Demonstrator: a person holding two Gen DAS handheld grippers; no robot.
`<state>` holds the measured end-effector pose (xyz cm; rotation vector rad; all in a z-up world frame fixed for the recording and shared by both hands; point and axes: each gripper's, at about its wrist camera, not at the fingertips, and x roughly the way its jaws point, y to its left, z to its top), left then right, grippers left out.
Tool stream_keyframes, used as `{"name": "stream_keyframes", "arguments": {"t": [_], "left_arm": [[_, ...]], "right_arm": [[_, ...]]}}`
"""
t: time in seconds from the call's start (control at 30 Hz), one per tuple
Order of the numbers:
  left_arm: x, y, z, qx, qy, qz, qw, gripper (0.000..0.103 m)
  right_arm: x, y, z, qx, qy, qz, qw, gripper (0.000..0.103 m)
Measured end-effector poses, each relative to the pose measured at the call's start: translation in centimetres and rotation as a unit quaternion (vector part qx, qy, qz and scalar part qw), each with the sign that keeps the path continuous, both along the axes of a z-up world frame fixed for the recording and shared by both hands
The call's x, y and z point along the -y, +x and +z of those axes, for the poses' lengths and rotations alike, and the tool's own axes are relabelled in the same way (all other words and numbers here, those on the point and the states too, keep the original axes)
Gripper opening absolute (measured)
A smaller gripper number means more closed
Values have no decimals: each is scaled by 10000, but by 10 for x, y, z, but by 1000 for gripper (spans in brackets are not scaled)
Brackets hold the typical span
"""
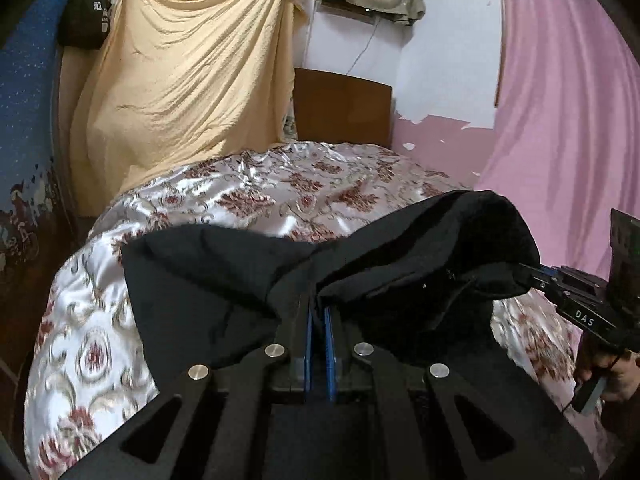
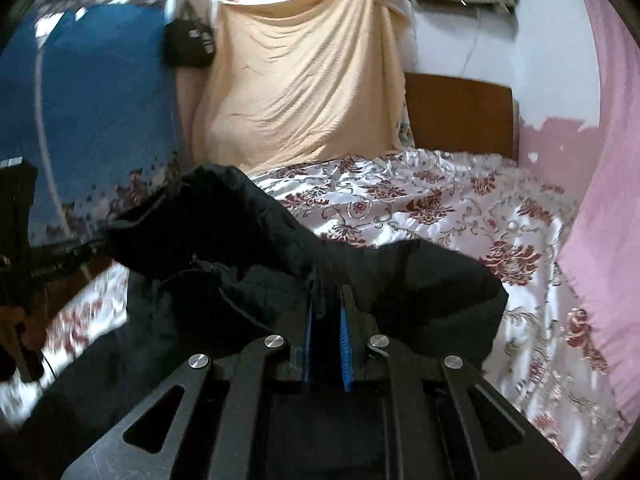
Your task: Fold large clothes
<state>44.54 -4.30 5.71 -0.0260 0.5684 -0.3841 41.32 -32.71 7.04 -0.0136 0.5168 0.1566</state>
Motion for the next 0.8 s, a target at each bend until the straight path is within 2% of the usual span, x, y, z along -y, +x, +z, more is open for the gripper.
{"name": "stream_keyframes", "arguments": {"t": [0.1, 0.23, 0.5, 0.63, 0.8], "left_arm": [[-6, -12, -18, -154, -23, -23, 9999, 6], [-7, -13, -44, -419, -95, 89, 9990, 5], [-2, 15, -93, -804, -27, 257, 9964, 5], [3, 36, -115, -917, 141, 296, 9952, 5], [2, 46, -120, -1007, 109, 268, 9945, 5]], "right_arm": [[-7, -20, -10, -40, -298, 44, 9995, 10], [-8, -23, -29, -258, -425, -7, 9988, 10], [-3, 5, -83, -785, -439, -205, 9957, 9], [-2, 24, -108, -964, -453, -327, 9938, 9], [2, 32, -111, -963, -296, -364, 9942, 10]]}}
